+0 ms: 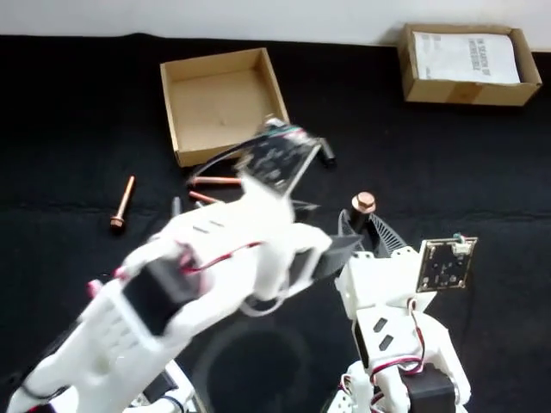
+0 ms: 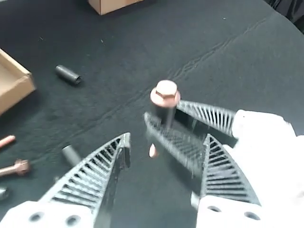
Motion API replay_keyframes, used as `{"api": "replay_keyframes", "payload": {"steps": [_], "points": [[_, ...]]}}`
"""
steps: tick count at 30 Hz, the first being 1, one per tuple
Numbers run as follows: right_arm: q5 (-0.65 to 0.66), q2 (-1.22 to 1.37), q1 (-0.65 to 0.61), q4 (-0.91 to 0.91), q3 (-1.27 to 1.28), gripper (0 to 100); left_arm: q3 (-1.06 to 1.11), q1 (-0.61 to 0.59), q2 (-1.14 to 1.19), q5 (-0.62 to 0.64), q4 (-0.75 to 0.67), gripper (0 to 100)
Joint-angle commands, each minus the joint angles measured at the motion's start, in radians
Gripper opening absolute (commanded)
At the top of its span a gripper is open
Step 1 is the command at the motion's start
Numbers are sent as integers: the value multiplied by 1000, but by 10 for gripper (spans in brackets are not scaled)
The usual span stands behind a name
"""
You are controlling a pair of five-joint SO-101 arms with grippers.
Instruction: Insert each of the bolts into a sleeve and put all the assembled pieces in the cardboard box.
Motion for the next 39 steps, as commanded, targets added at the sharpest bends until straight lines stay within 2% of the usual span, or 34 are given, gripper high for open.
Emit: {"api": "replay_keyframes", "payload": {"steps": [1,6,11,16,20,26,30,36,39], "points": [[-5,-1,2,-28,-7,7,-13,-30,-140,-31,117,238],[-5,2,2,-93,-19,7,-5,-209,-323,-71,209,221],[-6,56,2,-162,-70,7,-5,-412,-464,-118,298,111],[-11,343,-2,-162,-285,7,1,-545,-605,-163,391,10],[-11,604,-4,-160,-503,7,105,-625,-737,-161,407,10],[-11,952,-4,-156,-828,7,372,-774,-1013,-161,410,10],[-8,1144,-42,-150,-1036,7,464,-911,-987,-157,410,10],[0,1425,-159,-13,-1313,7,621,-1073,-993,-160,404,10],[95,1581,-194,65,-1457,7,642,-1156,-993,-161,399,10]]}}
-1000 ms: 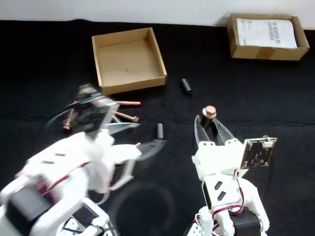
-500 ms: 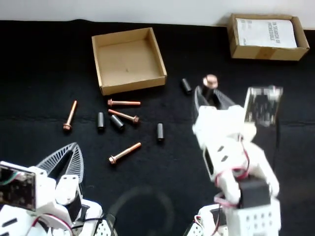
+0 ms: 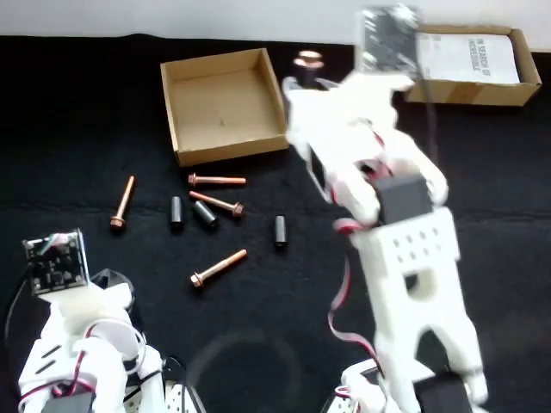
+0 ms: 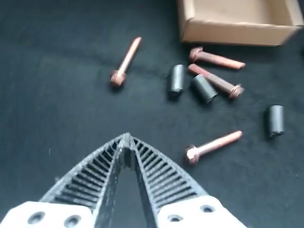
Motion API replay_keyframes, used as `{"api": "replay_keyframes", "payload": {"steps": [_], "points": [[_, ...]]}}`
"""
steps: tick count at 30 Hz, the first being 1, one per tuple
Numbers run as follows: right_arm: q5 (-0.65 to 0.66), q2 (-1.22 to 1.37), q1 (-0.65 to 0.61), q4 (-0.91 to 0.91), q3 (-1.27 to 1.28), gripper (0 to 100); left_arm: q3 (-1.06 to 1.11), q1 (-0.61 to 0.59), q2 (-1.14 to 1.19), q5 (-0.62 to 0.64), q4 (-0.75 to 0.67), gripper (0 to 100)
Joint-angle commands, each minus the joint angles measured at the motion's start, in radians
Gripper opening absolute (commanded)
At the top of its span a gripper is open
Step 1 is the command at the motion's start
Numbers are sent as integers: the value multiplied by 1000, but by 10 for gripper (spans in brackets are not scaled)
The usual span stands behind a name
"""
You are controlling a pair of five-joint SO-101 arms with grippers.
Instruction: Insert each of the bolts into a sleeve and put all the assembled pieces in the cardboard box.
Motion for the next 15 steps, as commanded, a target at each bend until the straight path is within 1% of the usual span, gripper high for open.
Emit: {"api": "replay_keyframes", "payload": {"steps": [1,3,6,9,11,15], "points": [[115,170,-41,77,-229,7,8,-102,-28,-8,-9,10],[189,275,-45,122,-337,7,15,-147,-28,-8,-9,10],[275,427,-45,157,-496,7,15,-182,-28,-9,-11,10],[341,555,-44,173,-639,7,41,-209,-28,-9,-60,10],[379,627,-41,165,-711,7,104,-243,-28,-9,-146,10],[446,762,-39,163,-831,7,285,-331,-28,-9,-397,10]]}}
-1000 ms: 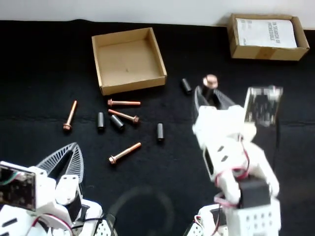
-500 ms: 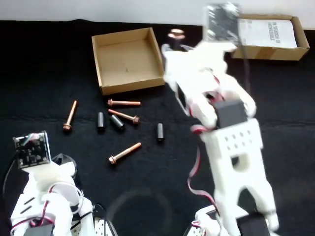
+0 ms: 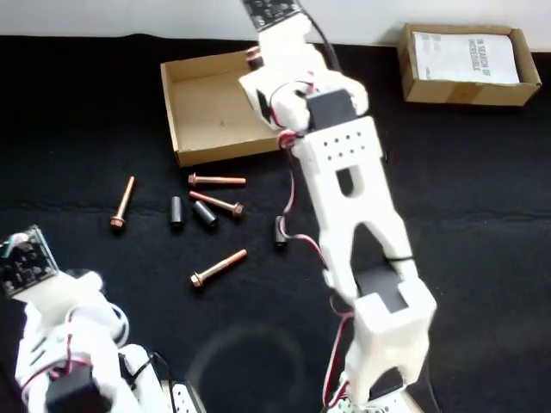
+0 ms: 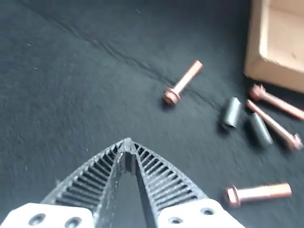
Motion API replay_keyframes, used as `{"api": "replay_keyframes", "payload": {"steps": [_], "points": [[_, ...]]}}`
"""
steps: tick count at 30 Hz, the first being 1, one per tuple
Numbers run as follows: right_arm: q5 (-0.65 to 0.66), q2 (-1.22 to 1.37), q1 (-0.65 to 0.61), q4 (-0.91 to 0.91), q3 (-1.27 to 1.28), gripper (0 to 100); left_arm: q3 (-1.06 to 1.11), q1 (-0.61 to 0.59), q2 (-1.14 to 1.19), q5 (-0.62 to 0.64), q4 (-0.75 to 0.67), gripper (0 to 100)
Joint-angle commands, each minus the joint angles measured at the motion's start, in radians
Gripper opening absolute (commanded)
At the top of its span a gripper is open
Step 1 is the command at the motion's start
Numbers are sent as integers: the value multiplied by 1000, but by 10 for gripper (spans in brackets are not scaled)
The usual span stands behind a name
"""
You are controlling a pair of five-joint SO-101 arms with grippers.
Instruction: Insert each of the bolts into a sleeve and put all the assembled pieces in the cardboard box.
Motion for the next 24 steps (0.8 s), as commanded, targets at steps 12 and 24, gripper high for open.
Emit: {"api": "replay_keyframes", "payload": {"steps": [12,24], "points": [[52,438,8,-196,-352,7,472,-74,-28,-2,-517,10],[391,717,4,-386,-406,10,513,-74,-30,0,-425,10]]}}
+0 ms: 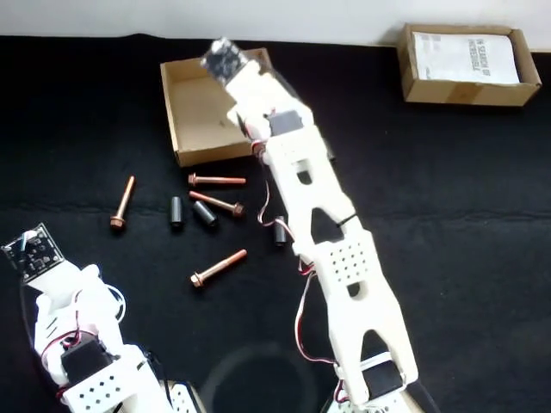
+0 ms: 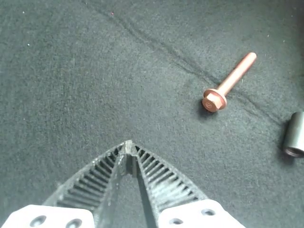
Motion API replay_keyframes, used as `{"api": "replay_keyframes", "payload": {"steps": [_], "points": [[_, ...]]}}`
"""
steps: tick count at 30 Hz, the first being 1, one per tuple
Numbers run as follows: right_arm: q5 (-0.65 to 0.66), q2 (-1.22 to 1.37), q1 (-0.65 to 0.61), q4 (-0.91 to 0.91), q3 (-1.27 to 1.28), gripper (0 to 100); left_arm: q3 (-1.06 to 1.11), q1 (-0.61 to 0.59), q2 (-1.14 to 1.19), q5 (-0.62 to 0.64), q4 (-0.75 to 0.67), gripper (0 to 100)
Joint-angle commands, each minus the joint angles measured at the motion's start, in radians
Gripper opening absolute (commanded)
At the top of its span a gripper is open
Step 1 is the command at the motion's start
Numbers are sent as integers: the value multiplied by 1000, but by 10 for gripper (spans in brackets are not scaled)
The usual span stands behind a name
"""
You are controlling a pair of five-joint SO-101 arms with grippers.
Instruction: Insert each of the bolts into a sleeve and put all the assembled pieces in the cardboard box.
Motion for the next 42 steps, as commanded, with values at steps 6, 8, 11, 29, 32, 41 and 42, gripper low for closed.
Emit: {"api": "replay_keyframes", "payload": {"steps": [6,8,11,29,32,41,42], "points": [[55,8,-8,116,-70,166,16,-7,-31,-3,8,10],[55,8,-15,145,-70,217,16,-7,-33,-3,8,10],[55,7,-18,153,-119,228,16,-7,-33,-3,8,10],[-328,-176,-105,952,-664,228,16,-1,-27,-3,11,10],[-457,-251,-99,977,-657,228,16,-1,-27,-5,28,10],[-658,-555,-170,978,-427,228,16,-1,-27,-5,31,10],[-660,-605,-182,978,-340,228,16,-1,-27,-5,31,10]]}}
